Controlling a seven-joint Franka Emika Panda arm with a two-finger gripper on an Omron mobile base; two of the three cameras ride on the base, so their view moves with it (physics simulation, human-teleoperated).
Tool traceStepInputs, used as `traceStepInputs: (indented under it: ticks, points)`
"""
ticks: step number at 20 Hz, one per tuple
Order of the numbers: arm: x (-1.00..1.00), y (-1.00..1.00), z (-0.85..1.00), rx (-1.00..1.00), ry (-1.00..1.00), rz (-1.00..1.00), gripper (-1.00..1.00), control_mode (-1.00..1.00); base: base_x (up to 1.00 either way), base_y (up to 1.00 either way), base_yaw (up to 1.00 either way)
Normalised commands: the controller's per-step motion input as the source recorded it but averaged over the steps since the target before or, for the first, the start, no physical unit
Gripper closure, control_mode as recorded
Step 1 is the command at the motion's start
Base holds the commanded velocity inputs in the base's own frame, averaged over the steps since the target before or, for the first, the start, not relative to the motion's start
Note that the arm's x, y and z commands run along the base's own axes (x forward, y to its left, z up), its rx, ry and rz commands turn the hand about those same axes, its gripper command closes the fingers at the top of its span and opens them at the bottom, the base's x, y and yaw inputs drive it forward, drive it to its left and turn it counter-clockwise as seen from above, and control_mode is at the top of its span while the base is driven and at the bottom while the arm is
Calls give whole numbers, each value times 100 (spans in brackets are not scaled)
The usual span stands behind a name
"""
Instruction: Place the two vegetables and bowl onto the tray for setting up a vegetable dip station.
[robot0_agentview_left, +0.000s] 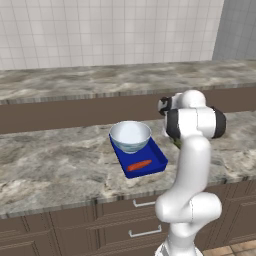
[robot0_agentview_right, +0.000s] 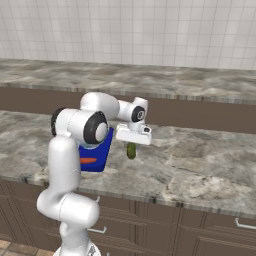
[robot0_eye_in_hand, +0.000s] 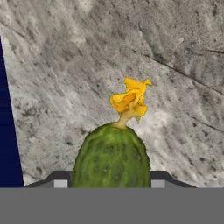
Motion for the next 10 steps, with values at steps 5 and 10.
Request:
traceStepInputs:
  ticks: [5, 10]
  points:
    - [-41, 4, 16, 0, -11, 13, 100, -100, 0, 0, 0]
    - [-42, 7, 16, 0, -13, 16, 100, -100, 0, 0, 0]
